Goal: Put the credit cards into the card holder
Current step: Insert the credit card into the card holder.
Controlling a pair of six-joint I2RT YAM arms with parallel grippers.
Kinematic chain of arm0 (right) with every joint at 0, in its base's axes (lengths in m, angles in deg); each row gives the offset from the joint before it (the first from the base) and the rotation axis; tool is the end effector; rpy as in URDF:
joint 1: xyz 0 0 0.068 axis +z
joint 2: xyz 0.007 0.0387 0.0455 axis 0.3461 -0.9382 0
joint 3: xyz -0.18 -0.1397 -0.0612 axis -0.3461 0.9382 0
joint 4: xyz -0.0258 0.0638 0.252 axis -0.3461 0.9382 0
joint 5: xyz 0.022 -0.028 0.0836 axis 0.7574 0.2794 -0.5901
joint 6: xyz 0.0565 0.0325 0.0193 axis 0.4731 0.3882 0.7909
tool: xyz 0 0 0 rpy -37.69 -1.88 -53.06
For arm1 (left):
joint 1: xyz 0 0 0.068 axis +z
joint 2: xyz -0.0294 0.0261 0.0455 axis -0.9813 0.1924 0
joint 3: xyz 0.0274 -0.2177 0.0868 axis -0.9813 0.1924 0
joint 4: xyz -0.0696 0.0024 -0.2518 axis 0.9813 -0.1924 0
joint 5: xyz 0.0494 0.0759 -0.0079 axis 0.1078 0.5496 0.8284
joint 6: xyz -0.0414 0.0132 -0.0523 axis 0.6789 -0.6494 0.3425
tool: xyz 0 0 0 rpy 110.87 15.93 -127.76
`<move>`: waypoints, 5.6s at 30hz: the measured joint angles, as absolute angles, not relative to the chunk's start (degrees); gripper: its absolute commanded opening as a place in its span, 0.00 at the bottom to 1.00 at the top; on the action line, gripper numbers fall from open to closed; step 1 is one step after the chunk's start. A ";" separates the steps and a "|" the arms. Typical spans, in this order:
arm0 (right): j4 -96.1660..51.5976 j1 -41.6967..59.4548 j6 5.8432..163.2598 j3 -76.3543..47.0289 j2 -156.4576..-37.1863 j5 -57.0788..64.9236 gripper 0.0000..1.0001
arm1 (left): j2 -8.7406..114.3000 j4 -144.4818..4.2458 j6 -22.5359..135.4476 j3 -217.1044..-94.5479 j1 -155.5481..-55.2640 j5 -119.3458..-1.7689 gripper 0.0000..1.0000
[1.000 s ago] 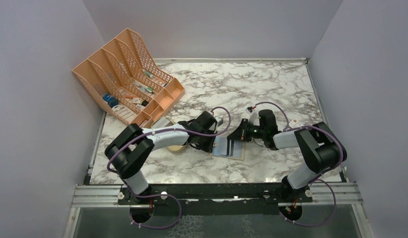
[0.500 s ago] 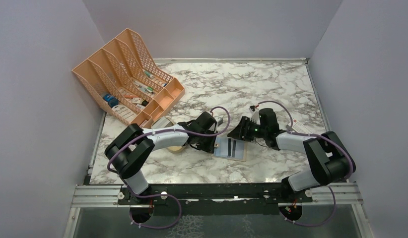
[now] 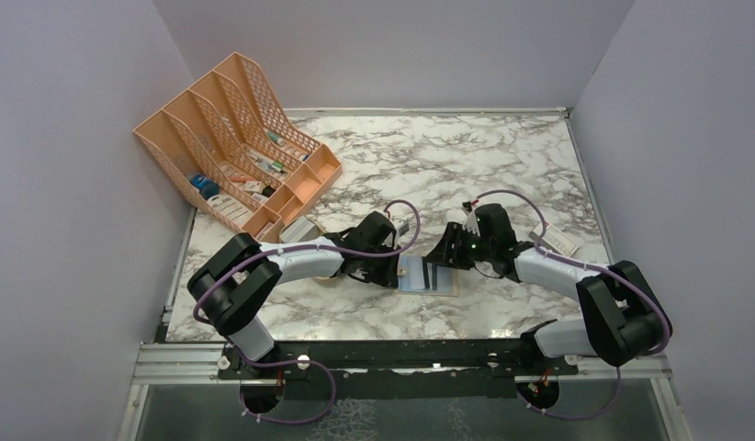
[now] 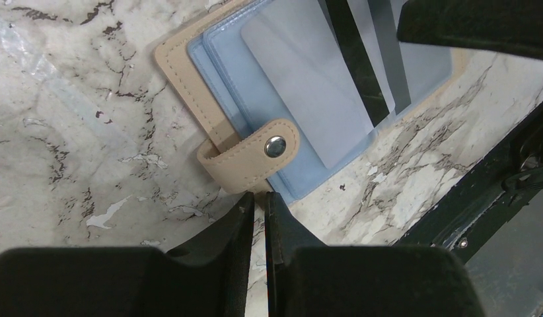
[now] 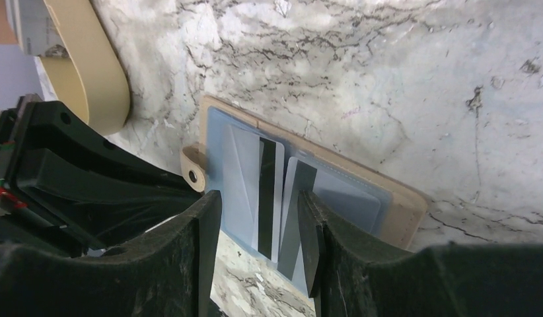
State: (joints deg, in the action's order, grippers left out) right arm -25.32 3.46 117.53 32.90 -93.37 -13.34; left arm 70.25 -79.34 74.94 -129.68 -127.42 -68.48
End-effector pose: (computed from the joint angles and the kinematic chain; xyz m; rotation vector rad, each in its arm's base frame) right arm 0.2289 0.1257 0.0961 0.1374 2.5494 1.0032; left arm 0.1984 -0.2474 0.0991 0.5563 2.6466 -0.8537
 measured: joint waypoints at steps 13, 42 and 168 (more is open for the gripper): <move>-25.25 10.19 118.95 32.46 -95.75 -10.20 0.46 | 70.25 -78.72 75.44 -129.55 -127.42 -68.77 0.15; -16.75 13.01 121.68 31.72 -92.43 -5.19 0.22 | 70.25 -77.41 76.10 -128.85 -127.42 -68.83 0.15; -25.71 13.88 123.93 39.78 -89.34 -2.83 0.01 | 66.30 -45.70 102.26 -113.63 -128.80 -68.33 0.51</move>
State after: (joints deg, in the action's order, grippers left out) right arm -25.71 13.88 123.93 39.78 -89.34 -2.83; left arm 66.30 -45.70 102.26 -113.63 -128.80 -68.33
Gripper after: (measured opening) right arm 0.013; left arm 0.517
